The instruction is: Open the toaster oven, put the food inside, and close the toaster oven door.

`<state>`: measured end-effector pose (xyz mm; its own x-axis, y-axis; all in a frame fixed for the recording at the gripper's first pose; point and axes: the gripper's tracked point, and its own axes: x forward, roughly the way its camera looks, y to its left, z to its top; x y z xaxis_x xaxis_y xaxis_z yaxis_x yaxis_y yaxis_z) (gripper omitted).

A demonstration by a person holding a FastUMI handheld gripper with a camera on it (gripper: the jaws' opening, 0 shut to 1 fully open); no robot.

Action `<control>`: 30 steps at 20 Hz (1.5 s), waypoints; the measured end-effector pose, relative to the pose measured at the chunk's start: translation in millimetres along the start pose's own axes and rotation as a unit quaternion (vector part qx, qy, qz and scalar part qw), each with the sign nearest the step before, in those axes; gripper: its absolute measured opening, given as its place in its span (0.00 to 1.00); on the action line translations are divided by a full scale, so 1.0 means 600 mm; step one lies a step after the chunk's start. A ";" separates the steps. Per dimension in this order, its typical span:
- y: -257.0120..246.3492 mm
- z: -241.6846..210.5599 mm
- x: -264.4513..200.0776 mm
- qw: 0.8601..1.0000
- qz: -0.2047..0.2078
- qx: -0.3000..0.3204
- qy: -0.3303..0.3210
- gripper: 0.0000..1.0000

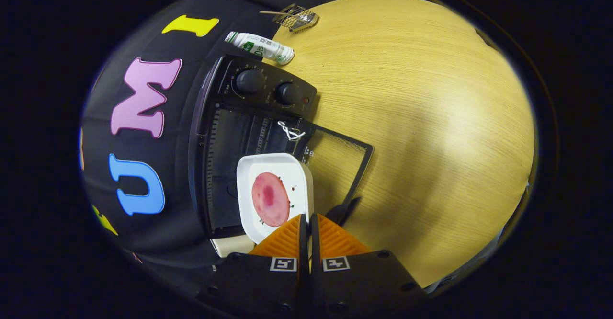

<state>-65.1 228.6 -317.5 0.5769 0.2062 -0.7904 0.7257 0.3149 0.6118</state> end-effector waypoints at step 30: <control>0.131 -0.018 0.122 0.992 0.022 0.115 -0.045 0.80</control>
<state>30.0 278.4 -327.6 0.6338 0.1285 -0.7628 0.7593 0.0851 0.6452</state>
